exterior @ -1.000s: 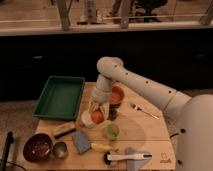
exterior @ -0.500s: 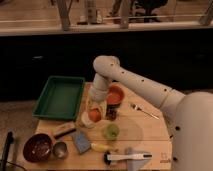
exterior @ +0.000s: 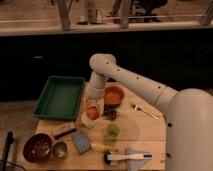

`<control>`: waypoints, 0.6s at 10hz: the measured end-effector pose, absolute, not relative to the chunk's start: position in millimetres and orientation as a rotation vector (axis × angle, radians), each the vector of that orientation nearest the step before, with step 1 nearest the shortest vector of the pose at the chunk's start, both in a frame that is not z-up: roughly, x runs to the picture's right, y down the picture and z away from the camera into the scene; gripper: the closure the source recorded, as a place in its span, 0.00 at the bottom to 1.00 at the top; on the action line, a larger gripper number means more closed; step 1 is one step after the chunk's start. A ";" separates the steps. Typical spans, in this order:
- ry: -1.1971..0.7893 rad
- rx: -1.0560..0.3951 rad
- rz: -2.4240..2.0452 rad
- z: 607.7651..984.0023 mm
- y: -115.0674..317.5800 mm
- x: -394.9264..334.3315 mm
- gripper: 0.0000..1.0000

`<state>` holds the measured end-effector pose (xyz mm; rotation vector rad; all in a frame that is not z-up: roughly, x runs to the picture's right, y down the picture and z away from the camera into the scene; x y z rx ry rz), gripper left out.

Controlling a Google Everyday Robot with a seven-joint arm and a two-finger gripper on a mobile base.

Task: Place apple in paper cup

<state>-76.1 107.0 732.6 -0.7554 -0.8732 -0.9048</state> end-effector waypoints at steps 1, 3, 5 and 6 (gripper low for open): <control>-0.873 -0.756 -0.909 733.6 106.4 -78.7 1.00; -0.872 -0.758 -0.911 734.5 106.3 -80.9 1.00; -0.873 -0.758 -0.905 736.6 105.5 -83.4 0.95; -0.877 -0.758 -0.903 737.3 104.6 -85.8 0.85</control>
